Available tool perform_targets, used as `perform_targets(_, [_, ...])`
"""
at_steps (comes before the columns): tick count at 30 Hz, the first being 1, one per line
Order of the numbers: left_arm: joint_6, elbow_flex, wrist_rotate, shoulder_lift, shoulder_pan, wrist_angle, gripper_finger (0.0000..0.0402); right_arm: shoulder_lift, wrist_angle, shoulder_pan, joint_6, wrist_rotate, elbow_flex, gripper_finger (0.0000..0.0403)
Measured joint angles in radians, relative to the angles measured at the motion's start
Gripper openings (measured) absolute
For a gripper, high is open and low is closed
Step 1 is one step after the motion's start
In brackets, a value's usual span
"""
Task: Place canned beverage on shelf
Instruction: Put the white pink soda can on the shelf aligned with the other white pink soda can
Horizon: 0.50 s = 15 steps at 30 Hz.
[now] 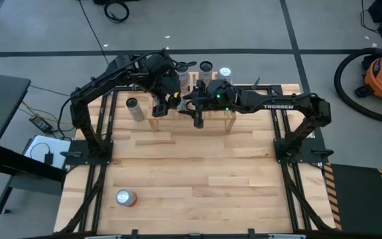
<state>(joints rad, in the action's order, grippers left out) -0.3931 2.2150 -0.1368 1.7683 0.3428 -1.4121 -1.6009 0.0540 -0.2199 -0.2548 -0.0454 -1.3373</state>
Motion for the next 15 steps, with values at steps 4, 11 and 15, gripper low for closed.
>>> perform_targets(4, [-0.003,0.000,0.024,-0.003,-0.001,0.000,0.0308,0.012,0.025,0.013,0.035,0.123,0.001,0.0245])
perform_targets(11, [0.040,0.001,0.058,-0.004,-0.004,-0.016,0.0313,0.036,-0.014,0.014,0.076,0.131,0.002,0.0245])
perform_targets(15, [0.046,0.000,0.061,-0.020,-0.011,-0.018,0.0314,0.037,-0.024,0.014,0.130,0.159,0.002,0.0245])
